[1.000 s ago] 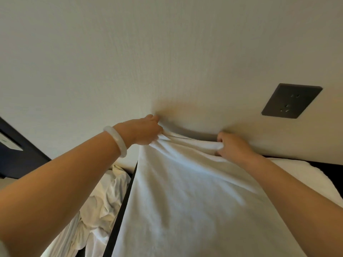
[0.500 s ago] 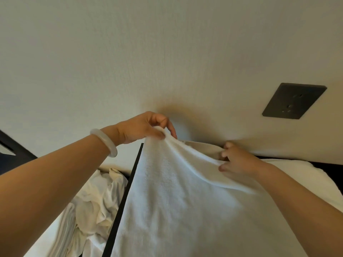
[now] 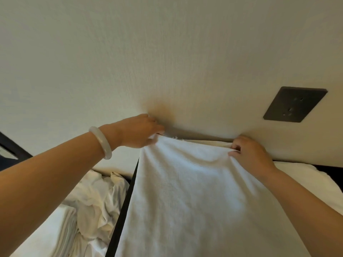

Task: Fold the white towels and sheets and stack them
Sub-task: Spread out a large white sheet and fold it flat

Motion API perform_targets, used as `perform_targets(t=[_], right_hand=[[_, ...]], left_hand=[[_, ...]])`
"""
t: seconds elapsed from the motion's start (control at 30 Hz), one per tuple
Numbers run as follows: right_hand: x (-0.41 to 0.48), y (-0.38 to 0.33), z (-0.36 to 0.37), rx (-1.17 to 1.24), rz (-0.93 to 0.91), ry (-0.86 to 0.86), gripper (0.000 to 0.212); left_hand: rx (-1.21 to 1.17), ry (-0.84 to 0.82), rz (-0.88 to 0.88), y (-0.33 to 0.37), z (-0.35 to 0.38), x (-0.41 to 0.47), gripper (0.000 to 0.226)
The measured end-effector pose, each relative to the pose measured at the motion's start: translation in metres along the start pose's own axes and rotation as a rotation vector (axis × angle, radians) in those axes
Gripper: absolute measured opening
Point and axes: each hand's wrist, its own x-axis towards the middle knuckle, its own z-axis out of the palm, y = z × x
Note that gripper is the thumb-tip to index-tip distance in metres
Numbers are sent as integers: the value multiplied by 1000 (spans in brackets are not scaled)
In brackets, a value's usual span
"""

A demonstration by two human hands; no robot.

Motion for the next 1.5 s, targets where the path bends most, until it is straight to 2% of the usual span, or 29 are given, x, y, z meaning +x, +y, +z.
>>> perform_targets(t=[0.07,0.13,0.2,0.27,0.33,0.4,0.43,0.5,0.57,0.7,0.8,0.87,0.97,1.03,1.1,1.17,1.23,1.3,1.37,1.43,1.5], right_hand=[[5,-1,-5,97,73,25,29],[9,-4,-11,176,123,27,26],[11,-8,-16,175,109,16,23],[13,-12,-18,58,68,-7,21],[14,-17,-17,-175,33,-33,11],[13,-21,-15,-315,-20,5,3],[11,-21,-14,-303,-32,58,5],[5,-20,-11,-188,-6,171,7],[0,-17,-8,-142,19,216,9],[2,-13,7,-277,-50,156,8],[4,-9,13,-294,-61,82,6],[5,-3,14,-255,-60,-13,12],[4,6,8,-280,-47,-127,17],[2,10,4,-410,-29,-159,11],[-2,9,2,-466,-20,-87,6],[-7,6,1,-381,57,25,4],[-8,3,2,-173,233,114,5],[-3,0,4,353,492,162,6],[3,-6,8,863,665,194,15],[1,-9,21,970,650,230,24],[-12,-12,38,803,562,177,19]], left_hand=[[-54,86,-26,-5,-1,-2,3],[-84,125,-79,-4,1,-2,13],[-61,174,-133,-1,6,1,10],[58,194,-186,4,15,7,17],[189,168,-248,7,21,10,20],[204,167,-329,10,26,12,18],[152,169,-375,10,27,12,17],[-115,189,-474,8,30,8,17],[-369,149,-545,8,32,2,20],[-586,-17,-614,7,43,-3,26],[-942,-132,-720,6,52,-10,31],[-1129,-191,-711,2,61,-18,34],[-1244,-175,-703,1,74,-28,23],[-1210,-69,-745,3,78,-27,22],[-1146,62,-798,4,77,-22,24],[-1092,163,-868,5,69,-15,20],[-1140,224,-927,6,62,-9,17],[-1210,277,-961,12,58,-3,16],[-1019,291,-963,18,62,2,14],[-756,297,-942,23,71,3,6],[-664,270,-948,27,85,3,19]])
